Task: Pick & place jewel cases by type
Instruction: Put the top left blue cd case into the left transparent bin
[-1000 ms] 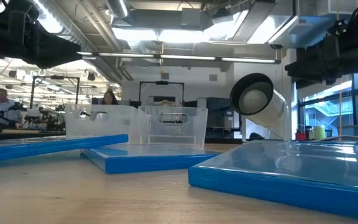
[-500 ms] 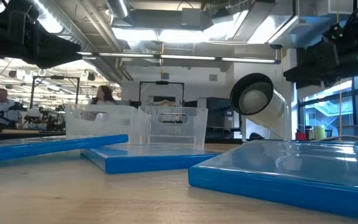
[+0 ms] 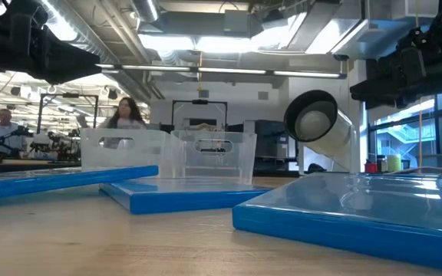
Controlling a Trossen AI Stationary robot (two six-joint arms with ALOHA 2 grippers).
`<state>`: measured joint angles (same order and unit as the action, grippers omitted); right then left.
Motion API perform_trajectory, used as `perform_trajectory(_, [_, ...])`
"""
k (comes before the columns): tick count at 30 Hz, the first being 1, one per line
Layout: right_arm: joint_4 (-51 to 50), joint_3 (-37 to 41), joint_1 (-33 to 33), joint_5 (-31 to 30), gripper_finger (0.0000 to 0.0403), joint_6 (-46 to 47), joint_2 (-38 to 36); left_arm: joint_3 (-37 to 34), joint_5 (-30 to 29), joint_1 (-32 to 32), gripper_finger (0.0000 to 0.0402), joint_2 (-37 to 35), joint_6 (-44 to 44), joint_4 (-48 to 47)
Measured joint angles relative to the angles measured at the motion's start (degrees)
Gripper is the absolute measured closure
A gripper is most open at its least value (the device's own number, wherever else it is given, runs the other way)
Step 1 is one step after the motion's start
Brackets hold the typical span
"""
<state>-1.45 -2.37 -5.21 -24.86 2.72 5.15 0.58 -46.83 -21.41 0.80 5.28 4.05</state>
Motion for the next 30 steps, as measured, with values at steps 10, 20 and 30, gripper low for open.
perform_trajectory(10, [-0.21,0.02,0.00,3.38,0.0186,3.10,0.00,0.01,0.02,0.00,0.0107,0.00,-1.55,0.51])
perform_trajectory(20, [-0.21,0.02,-0.01,4.05,0.0186,6.16,0.00,0.00,-0.05,0.02,0.0107,0.00,-7.65,0.92])
perform_trajectory(30, [-0.17,0.01,0.00,4.07,0.0186,7.57,0.00,0.00,0.36,0.02,0.0107,0.00,-6.95,1.58])
